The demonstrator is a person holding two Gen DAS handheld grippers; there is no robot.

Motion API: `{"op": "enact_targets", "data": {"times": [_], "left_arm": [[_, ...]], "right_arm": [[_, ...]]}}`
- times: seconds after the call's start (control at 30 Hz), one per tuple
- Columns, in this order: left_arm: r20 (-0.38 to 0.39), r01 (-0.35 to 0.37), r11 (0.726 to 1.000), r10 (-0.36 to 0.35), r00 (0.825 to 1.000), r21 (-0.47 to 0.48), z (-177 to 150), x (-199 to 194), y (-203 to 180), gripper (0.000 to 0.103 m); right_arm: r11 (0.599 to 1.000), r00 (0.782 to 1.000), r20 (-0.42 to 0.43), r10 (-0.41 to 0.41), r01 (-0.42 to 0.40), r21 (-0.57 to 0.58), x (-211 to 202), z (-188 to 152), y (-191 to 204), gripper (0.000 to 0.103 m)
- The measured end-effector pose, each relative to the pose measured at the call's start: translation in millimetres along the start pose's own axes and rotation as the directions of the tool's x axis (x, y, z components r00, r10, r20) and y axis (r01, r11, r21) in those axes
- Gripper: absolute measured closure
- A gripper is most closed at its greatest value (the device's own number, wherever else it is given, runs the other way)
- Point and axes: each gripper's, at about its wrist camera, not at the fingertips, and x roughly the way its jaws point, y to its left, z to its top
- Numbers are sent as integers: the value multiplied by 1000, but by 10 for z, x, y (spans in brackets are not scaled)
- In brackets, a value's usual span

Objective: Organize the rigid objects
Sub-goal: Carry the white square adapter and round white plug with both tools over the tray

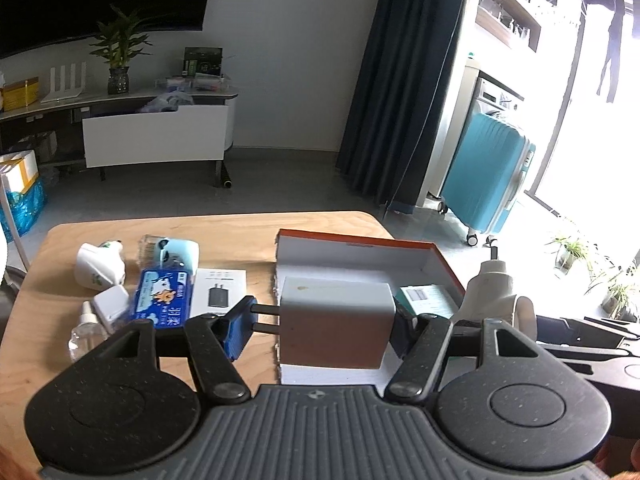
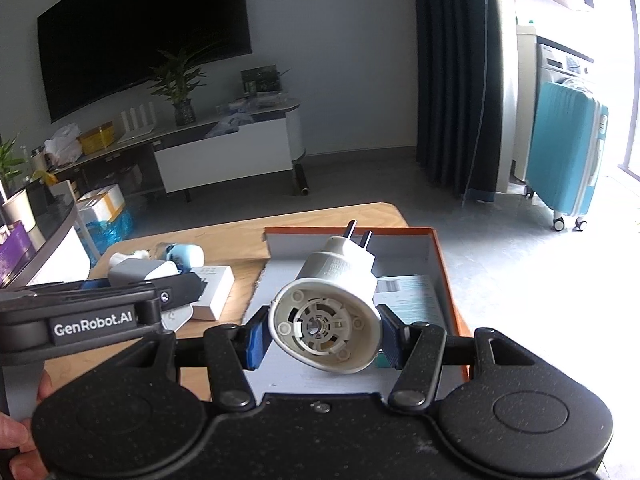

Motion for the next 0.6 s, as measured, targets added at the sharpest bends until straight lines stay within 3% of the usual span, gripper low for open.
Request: {"op": "enact_targets", "data": {"times": [0.6], "left_arm": [[-16,30,999,-30,999,36,22,145,-207,36]], "right_arm": [[998,999,10,-31,30,50,8,17,-236,36]]}}
